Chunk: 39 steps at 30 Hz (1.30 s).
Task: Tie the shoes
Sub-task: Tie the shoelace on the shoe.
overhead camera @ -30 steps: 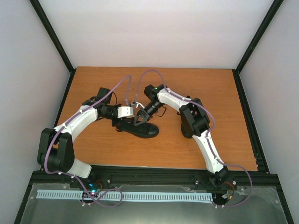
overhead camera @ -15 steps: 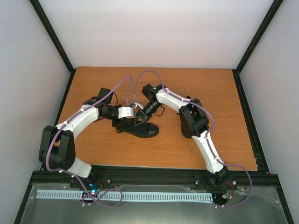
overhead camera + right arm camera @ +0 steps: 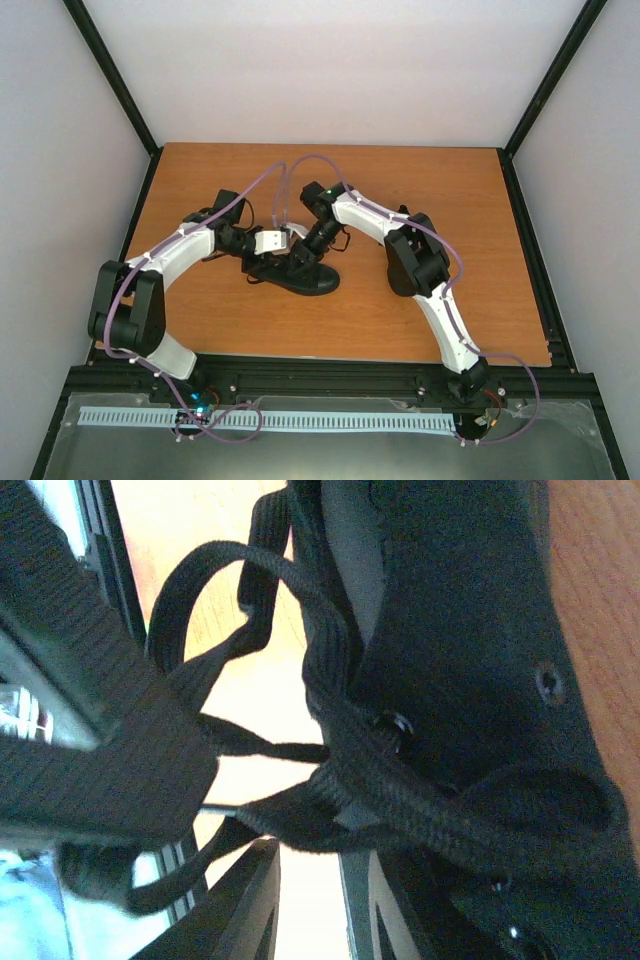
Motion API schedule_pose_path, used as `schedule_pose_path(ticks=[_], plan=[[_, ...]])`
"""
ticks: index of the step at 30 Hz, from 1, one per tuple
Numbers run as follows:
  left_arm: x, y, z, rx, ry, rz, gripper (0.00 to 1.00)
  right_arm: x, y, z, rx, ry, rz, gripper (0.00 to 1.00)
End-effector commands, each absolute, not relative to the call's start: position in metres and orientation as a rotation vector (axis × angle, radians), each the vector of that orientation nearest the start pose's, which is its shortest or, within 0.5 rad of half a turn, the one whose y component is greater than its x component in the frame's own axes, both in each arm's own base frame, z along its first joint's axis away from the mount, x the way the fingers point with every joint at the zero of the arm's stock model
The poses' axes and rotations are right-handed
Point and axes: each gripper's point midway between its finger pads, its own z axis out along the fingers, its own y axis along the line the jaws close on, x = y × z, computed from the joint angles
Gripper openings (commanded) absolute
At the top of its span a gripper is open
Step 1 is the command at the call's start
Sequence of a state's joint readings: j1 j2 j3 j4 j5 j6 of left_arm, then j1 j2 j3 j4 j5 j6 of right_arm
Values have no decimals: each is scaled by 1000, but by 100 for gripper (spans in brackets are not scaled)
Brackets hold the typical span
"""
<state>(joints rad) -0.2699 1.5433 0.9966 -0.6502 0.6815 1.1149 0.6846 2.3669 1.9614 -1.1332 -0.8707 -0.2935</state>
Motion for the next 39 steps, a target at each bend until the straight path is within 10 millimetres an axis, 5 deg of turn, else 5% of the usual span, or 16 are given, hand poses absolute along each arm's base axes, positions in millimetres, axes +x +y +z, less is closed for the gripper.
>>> schedule_pose_path(ticks=[1, 11, 18, 28, 39], plan=[[296, -196, 112, 1688, 1772, -599, 5, 279, 385, 89, -1446, 2590, 1228, 29], [308, -198, 108, 1610, 1859, -635, 2, 281, 369, 109, -1436, 2518, 1126, 33], [317, -193, 106, 1525, 1940, -677, 1, 289, 380, 155, -1274, 2171, 1160, 38], [319, -188, 100, 1453, 2024, -750, 2, 287, 407, 155, -1122, 1888, 889, 37], [317, -188, 99, 1457, 2027, -774, 2, 273, 406, 160, -1166, 1724, 712, 35]])
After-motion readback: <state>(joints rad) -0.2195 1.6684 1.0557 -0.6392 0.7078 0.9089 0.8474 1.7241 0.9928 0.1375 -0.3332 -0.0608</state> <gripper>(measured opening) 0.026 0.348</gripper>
